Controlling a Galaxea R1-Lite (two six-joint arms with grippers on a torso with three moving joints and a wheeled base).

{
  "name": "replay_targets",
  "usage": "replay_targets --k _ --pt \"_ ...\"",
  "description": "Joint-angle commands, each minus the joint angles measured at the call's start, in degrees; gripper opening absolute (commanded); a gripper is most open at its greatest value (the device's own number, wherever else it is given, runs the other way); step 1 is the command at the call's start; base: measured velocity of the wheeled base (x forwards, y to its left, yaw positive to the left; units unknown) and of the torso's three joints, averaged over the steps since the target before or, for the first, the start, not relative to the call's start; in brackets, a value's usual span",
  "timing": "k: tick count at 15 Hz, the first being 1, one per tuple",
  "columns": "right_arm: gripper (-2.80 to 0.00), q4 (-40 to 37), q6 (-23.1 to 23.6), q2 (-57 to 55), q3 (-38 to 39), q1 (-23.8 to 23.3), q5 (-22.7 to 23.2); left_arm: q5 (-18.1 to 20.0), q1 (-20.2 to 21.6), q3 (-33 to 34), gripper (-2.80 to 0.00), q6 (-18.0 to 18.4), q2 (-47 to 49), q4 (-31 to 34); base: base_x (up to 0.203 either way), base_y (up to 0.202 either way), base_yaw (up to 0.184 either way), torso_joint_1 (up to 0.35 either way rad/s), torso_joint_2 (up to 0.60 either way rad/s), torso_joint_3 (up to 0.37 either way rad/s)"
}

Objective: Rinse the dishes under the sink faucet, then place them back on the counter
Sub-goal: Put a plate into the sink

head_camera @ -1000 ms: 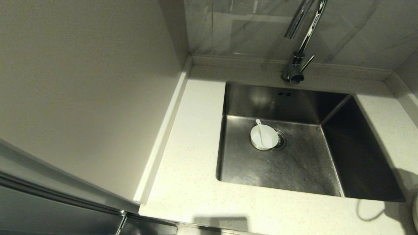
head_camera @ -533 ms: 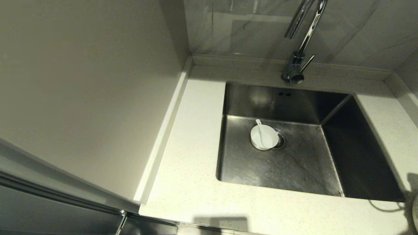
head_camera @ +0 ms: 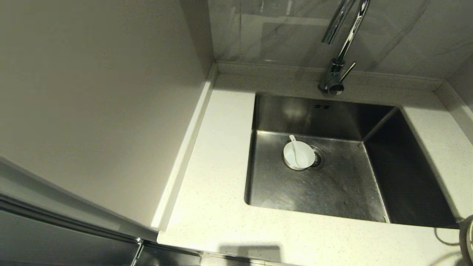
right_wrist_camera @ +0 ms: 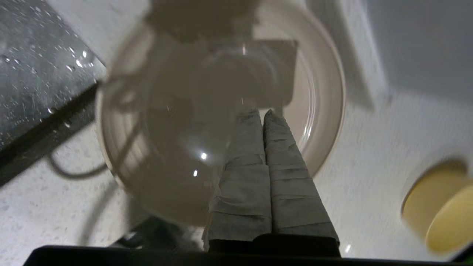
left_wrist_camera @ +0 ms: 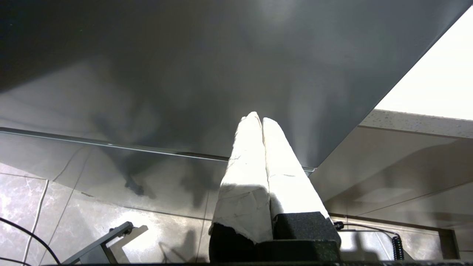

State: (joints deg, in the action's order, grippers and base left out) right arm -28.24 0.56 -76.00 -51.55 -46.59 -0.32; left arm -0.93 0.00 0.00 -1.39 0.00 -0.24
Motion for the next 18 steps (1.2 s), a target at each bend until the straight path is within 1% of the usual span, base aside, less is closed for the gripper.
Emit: replay_targets --k 1,6,8,9,16,18 --pt "-2.8 1.41 0.96 -0.76 -0.47 2.2 0.23 -0.04 0.0 0.0 -2.8 -0.02 -0.18 -0.02 0.0 0.0 0.0 0.0 0.0 0.0" --pt "-2.8 1.43 0.87 -1.68 -0.38 13.03 -0.07 -0.04 0.0 0.0 -2.8 -0.02 -0.18 -0.02 0.0 0.0 0.0 0.0 0.0 0.0" --pt "-2.8 1.49 0.93 -2.37 0.36 14.96 -0.34 -0.04 0.0 0.0 -2.8 -0.02 -0.18 -0.02 0.0 0.0 0.0 0.0 0.0 0.0" --pt "0.0 1.57 0.93 -2.52 0.72 15.65 -0.38 -0.04 0.0 0.0 -2.8 -0.02 -0.18 -0.02 0.0 0.0 0.0 0.0 0.0 0.0" --pt "0.0 1.62 1.15 -5.59 2.81 17.24 -0.17 -0.04 0.0 0.0 -2.8 -0.02 -0.18 -0.02 0.0 0.0 0.0 0.0 0.0 0.0" --pt "0.0 1.86 1.11 -6.4 2.61 18.61 -0.19 -0.04 0.0 0.0 -2.8 -0.02 -0.18 -0.02 0.0 0.0 0.0 0.0 0.0 0.0"
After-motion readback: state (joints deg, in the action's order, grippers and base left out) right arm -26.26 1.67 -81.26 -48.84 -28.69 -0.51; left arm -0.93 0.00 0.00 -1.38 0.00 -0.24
